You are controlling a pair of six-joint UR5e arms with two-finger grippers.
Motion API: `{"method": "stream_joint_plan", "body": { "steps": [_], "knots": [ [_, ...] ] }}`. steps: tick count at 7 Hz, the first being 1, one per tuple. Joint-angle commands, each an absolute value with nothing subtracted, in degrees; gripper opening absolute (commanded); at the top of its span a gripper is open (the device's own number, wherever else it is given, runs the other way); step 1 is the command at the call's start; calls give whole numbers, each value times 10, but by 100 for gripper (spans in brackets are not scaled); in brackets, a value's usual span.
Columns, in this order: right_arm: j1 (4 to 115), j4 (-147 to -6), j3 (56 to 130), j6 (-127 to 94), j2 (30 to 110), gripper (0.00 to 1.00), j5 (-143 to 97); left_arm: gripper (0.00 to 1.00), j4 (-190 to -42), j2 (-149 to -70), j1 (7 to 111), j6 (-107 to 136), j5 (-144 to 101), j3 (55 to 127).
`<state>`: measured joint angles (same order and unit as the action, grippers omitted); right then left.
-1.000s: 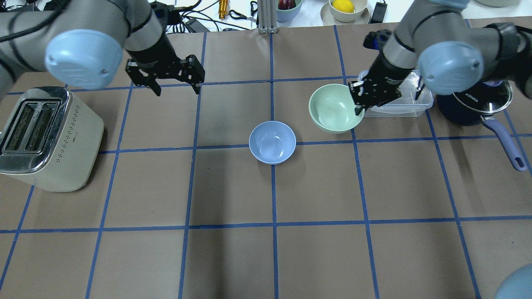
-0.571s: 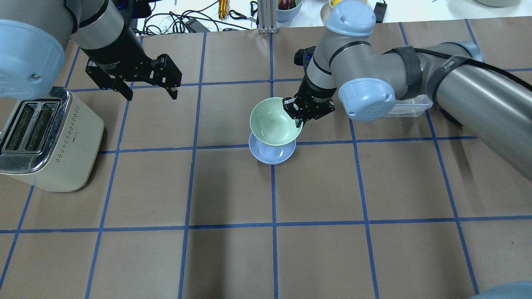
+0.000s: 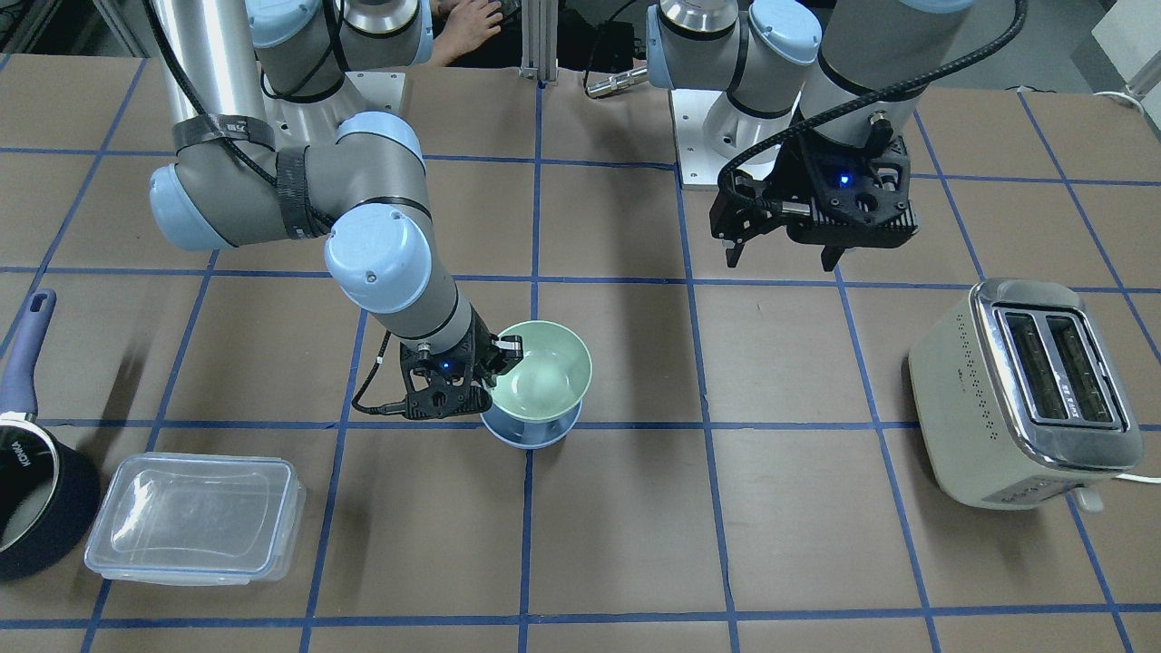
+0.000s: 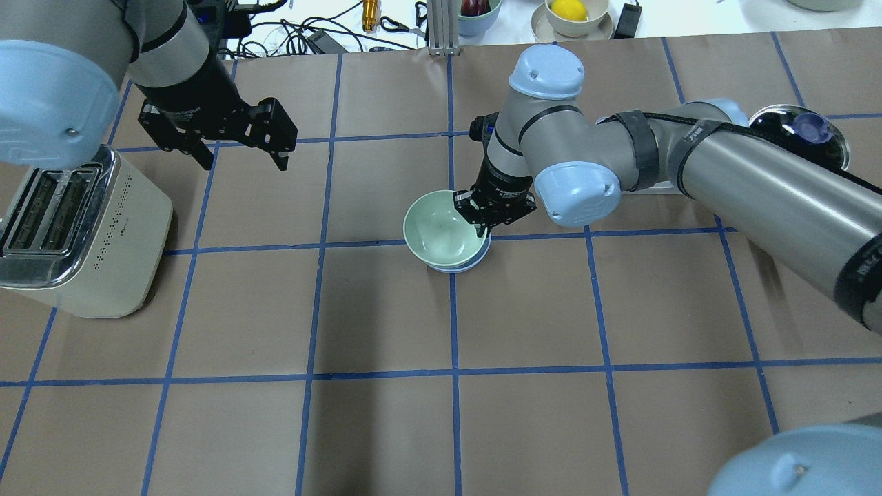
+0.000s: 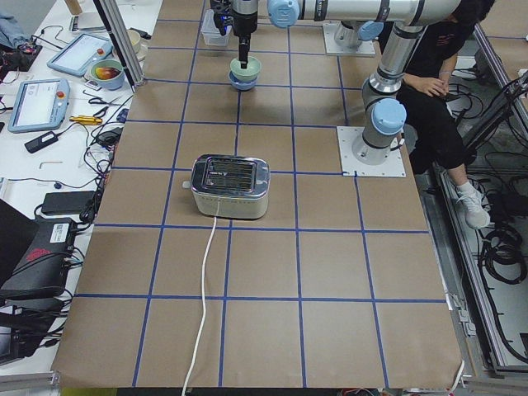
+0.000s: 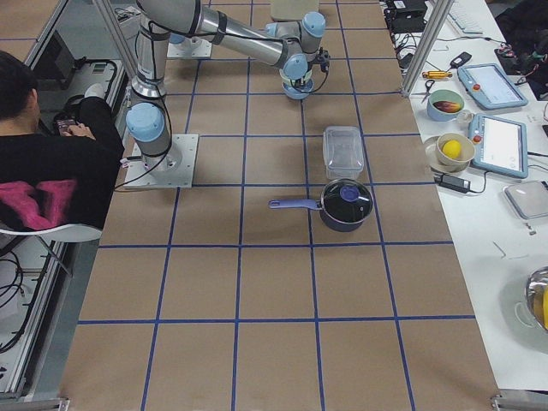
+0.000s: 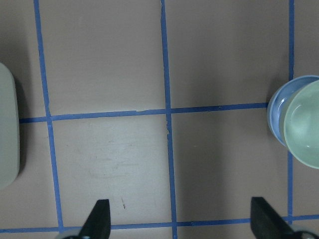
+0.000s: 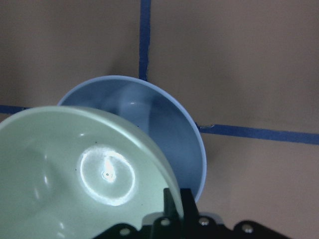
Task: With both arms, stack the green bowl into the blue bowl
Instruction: 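Carry the green bowl over the blue bowl with the right gripper and lower it inside, then open the right gripper and raise it away from the stacked bowls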
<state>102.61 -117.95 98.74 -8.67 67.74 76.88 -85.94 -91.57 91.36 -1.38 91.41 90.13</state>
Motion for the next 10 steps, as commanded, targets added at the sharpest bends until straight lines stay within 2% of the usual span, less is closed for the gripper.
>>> {"method": "stream_joint_plan", "body": {
  "steps": [1, 3, 4, 7, 10],
  "knots": [
    [1024, -1182, 984, -86, 678, 100, 774, 100, -860, -913, 914, -14, 914, 898],
    [1011, -1172, 958, -86, 688, 100, 786, 100, -859, -908, 913, -14, 914, 901],
    [982, -1121, 928, -81, 709, 100, 805, 100, -859, -907, 914, -14, 915, 903],
    [875, -957, 911, -52, 825, 100, 827, 100, -860, -903, 913, -17, 916, 904],
    [875, -863, 903, -43, 910, 100, 945, 100, -859, -904, 913, -16, 915, 902]
  ]
}}
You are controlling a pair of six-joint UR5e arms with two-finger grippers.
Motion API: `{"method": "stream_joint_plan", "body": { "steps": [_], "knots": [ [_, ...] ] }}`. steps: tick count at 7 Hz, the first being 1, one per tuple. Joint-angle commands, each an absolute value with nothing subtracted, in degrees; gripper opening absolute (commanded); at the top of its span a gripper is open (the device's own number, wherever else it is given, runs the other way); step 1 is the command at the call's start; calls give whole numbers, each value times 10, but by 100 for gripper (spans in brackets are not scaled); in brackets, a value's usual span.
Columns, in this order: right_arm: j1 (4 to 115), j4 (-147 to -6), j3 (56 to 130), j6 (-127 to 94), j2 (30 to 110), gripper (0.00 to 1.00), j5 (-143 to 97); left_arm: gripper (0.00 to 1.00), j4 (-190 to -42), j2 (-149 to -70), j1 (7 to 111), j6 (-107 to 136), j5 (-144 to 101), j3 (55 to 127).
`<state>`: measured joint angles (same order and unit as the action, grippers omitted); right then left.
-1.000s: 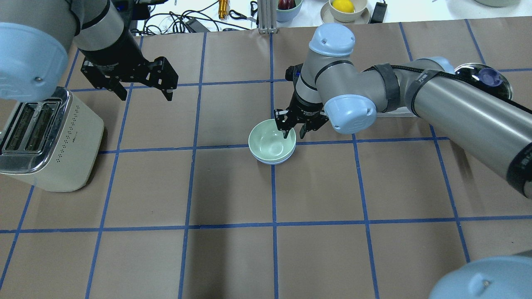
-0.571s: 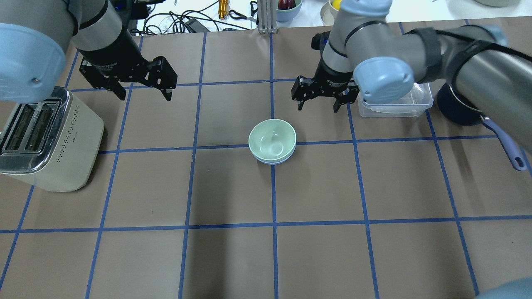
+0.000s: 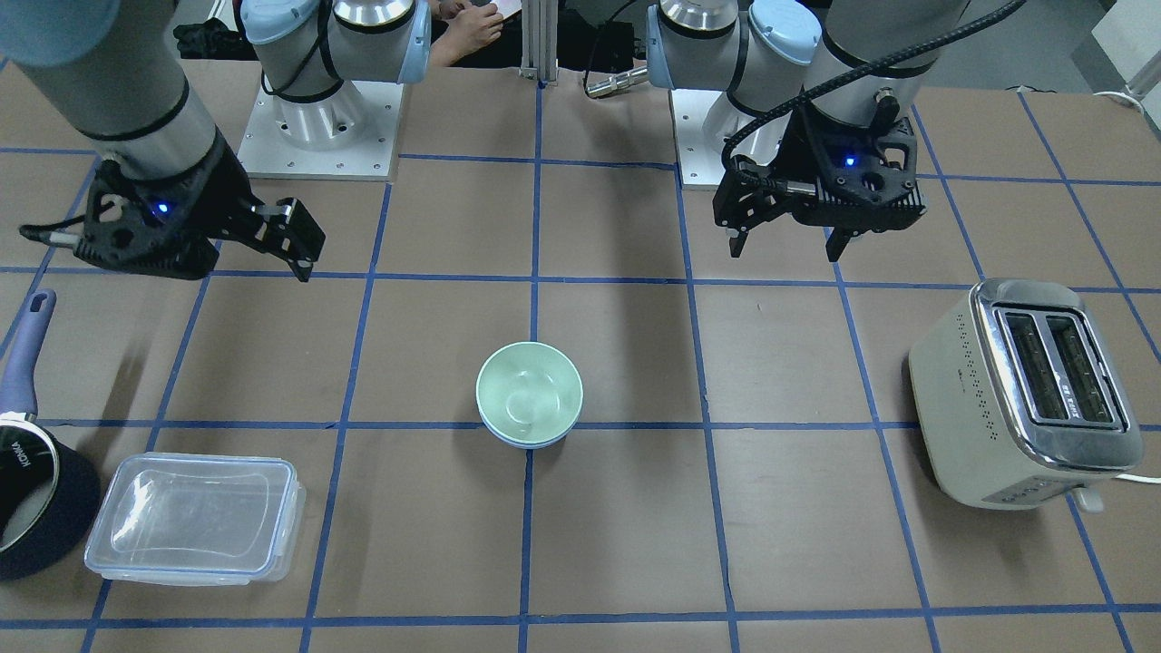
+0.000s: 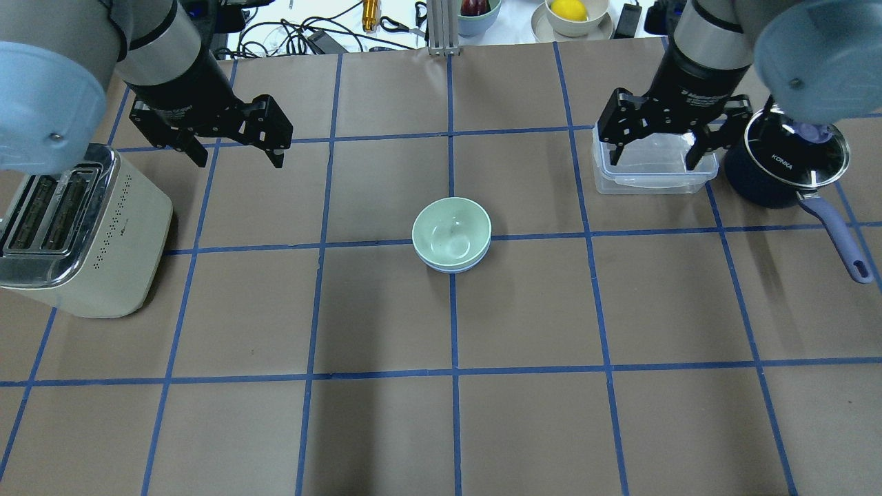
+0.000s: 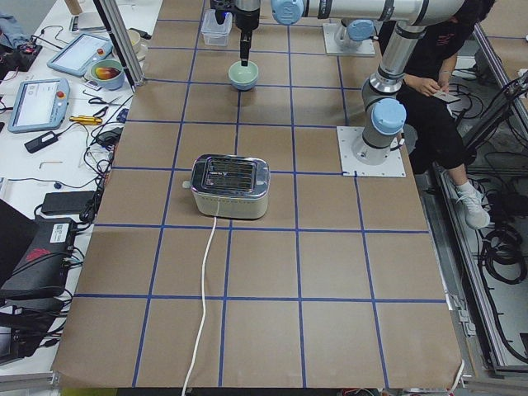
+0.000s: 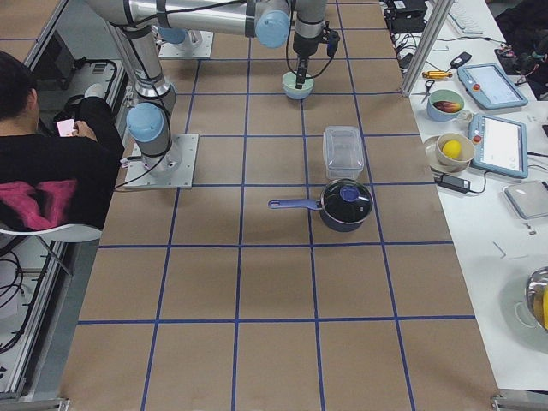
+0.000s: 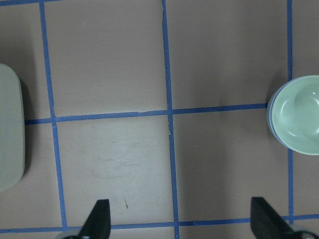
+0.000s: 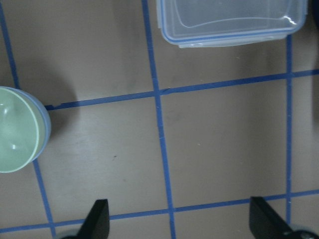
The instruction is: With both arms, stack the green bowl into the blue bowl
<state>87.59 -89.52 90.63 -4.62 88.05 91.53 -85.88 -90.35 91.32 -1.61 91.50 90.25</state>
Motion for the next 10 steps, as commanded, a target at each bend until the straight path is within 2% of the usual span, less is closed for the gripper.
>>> {"method": "stream_joint_plan", "body": {
  "steps": [1, 10],
  "knots": [
    [876, -864, 901, -44, 912, 100, 938, 100, -859, -904, 913, -16, 915, 902],
    [877, -858, 901, -43, 925, 100, 920, 100, -829, -901, 914, -14, 918, 902]
  ]
}}
